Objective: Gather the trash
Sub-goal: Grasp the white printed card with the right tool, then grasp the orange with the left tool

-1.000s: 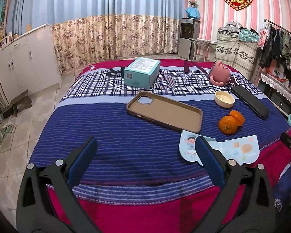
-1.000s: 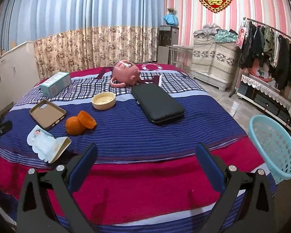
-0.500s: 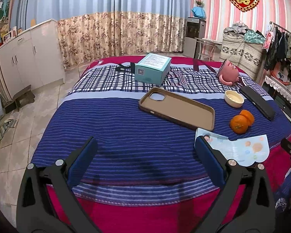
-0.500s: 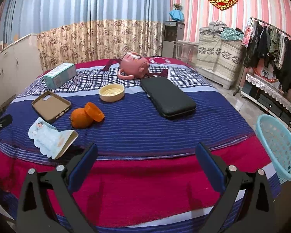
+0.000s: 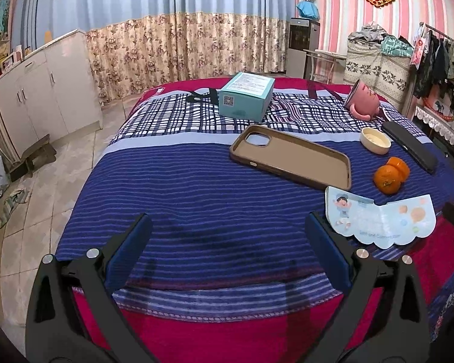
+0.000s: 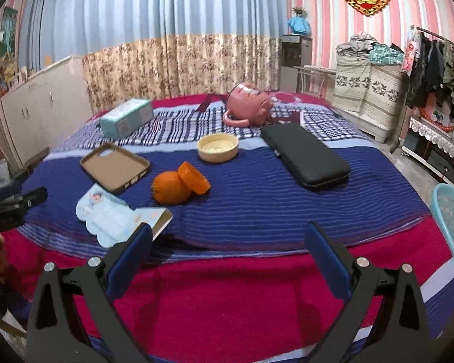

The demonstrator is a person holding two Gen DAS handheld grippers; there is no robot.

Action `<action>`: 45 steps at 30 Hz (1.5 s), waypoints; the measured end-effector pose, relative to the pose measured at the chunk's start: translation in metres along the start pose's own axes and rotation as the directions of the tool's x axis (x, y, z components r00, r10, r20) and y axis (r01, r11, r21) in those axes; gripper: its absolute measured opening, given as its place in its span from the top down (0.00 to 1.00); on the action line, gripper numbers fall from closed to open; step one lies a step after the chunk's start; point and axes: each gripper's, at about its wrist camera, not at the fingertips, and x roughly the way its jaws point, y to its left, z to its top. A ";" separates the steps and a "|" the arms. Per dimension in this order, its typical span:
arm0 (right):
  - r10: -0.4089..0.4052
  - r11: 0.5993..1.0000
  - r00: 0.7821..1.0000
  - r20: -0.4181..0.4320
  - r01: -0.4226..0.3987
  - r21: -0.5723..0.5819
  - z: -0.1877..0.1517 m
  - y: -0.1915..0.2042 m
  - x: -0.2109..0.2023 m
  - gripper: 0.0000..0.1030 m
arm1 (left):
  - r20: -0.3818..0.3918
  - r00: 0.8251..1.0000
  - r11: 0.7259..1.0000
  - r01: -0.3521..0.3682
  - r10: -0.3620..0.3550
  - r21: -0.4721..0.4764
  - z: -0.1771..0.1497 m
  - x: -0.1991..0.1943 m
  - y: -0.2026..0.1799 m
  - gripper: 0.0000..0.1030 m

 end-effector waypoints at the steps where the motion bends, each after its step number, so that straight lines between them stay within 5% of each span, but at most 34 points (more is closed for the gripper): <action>1: 0.016 1.000 1.000 -0.003 -0.016 0.016 0.002 -0.002 0.001 0.05 | 0.000 1.000 1.000 -0.001 0.001 -0.002 0.000 0.000 0.000 0.05; 9: 0.132 0.990 0.983 -0.129 -0.137 -0.031 0.005 0.032 0.041 0.08 | -0.002 1.000 1.000 0.003 -0.003 0.011 0.001 -0.002 -0.002 0.05; 10: 0.148 0.987 0.978 -0.148 -0.155 -0.036 0.004 0.036 0.046 0.13 | 0.000 1.000 1.000 0.005 -0.005 0.010 0.001 -0.003 -0.003 0.05; 12: 0.204 0.976 0.962 -0.182 -0.215 -0.044 0.002 0.044 0.053 0.49 | 0.003 1.000 1.000 0.009 -0.009 0.007 0.002 -0.005 -0.003 0.05; 15: 0.276 0.959 0.947 -0.168 -0.282 -0.015 0.000 0.044 0.049 0.71 | 0.008 1.000 1.000 0.014 -0.015 0.014 0.004 -0.008 -0.006 0.05; 18: 0.353 0.936 0.928 -0.120 -0.349 0.052 0.002 0.030 0.039 0.82 | 0.007 1.000 0.999 0.026 -0.026 0.023 0.009 -0.011 -0.015 0.05; 25: 0.287 0.957 0.957 -0.032 -0.285 0.051 0.004 -0.021 0.002 0.85 | 0.005 0.995 0.992 0.100 -0.101 0.076 0.015 -0.014 -0.056 0.05; 30: 0.184 0.968 0.983 -0.001 -0.181 0.172 -0.003 -0.094 -0.017 0.85 | -0.007 0.988 0.974 0.154 -0.155 0.164 0.018 -0.005 -0.106 0.05; 40: 0.037 0.949 0.998 0.051 -0.051 0.311 -0.012 -0.178 -0.038 0.86 | -0.070 0.975 0.950 0.219 -0.209 0.221 0.031 0.035 -0.168 0.08; 43: 0.027 0.950 0.998 0.058 -0.044 0.310 -0.014 -0.182 -0.038 0.86 | -0.110 0.971 0.942 0.233 -0.212 0.240 0.032 0.049 -0.180 0.16; 45: 0.029 0.951 0.998 0.059 -0.045 0.306 -0.014 -0.182 -0.035 0.86 | -0.176 0.955 0.932 0.277 -0.240 0.235 0.032 0.062 -0.185 0.36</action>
